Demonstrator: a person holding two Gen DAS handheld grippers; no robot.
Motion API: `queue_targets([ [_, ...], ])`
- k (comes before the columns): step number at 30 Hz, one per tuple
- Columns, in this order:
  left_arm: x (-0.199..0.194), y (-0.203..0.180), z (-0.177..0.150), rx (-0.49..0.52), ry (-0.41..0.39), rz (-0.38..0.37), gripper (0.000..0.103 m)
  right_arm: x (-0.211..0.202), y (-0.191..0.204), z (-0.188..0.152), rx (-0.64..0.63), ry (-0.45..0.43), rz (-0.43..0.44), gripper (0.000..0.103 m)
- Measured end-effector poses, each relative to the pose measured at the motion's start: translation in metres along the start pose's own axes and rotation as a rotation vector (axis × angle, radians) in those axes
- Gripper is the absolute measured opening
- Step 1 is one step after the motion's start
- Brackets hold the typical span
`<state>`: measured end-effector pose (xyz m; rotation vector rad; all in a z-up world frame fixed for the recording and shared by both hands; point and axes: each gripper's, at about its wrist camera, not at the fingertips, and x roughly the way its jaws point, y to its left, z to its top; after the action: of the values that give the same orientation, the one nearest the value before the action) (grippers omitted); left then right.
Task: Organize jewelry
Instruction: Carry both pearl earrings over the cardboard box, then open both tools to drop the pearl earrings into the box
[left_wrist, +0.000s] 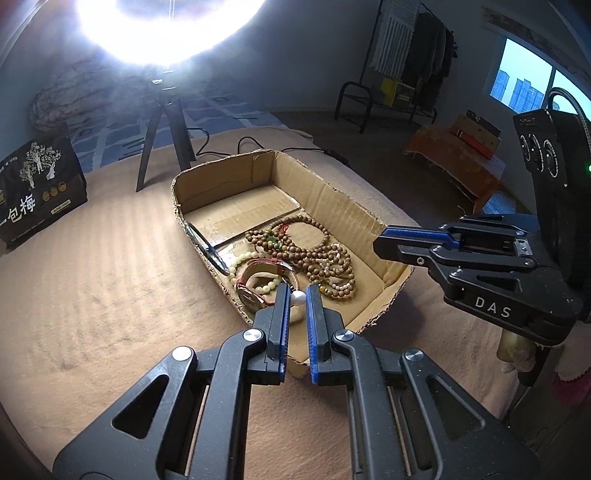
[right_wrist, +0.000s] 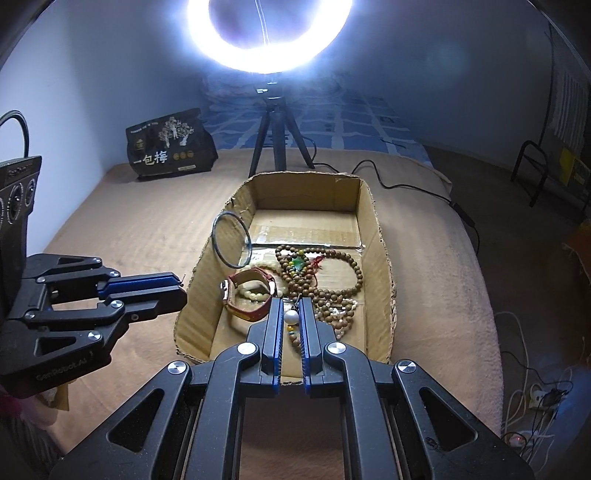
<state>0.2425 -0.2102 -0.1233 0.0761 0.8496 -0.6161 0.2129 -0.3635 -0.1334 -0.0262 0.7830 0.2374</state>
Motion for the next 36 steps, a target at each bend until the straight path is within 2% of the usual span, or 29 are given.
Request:
queue_targets([
  [11, 0.000, 0.001, 0.003, -0.007, -0.005, 0.001, 0.007, 0.000, -0.003, 0.001, 0.013, -0.002, -0.022, 0.007],
  [12, 0.000, 0.001, 0.002, -0.005, -0.005, 0.001, 0.007, 0.001, -0.004, 0.001, 0.016, 0.001, -0.026, 0.010],
  [14, 0.000, 0.001, 0.002, -0.001, -0.001, 0.005, 0.008, 0.001, -0.005, 0.001, 0.020, -0.001, -0.036, 0.032],
  [15, 0.001, 0.001, 0.002, 0.000, 0.002, 0.008, 0.013, 0.000, -0.005, 0.000, 0.023, -0.006, -0.040, 0.038],
  [16, 0.001, 0.001, 0.002, 0.000, 0.001, 0.011, 0.027, -0.001, -0.006, 0.000, 0.027, -0.014, -0.046, 0.045],
  [17, 0.001, 0.001, 0.001, -0.001, -0.003, 0.012, 0.036, -0.001, -0.007, 0.000, 0.030, -0.019, -0.049, 0.046],
  [21, 0.001, 0.002, 0.001, -0.006, -0.004, 0.019, 0.036, -0.001, -0.010, 0.000, 0.040, -0.016, -0.062, 0.050],
  [23, 0.002, 0.003, 0.000, -0.005, -0.002, 0.023, 0.037, -0.001, -0.011, 0.000, 0.046, -0.018, -0.071, 0.064],
  [24, 0.002, 0.003, 0.000, -0.006, 0.000, 0.024, 0.037, -0.002, -0.012, 0.000, 0.048, -0.020, -0.072, 0.066],
  [27, 0.002, 0.004, -0.001, -0.010, 0.000, 0.030, 0.047, -0.002, -0.012, 0.001, 0.051, -0.021, -0.082, 0.070],
  [29, 0.001, 0.005, -0.001, -0.018, -0.005, 0.035, 0.054, -0.002, -0.012, 0.001, 0.048, -0.017, -0.100, 0.076],
  [36, -0.003, 0.006, -0.001, -0.024, -0.010, 0.046, 0.059, -0.002, -0.011, 0.002, 0.045, -0.005, -0.131, 0.077],
])
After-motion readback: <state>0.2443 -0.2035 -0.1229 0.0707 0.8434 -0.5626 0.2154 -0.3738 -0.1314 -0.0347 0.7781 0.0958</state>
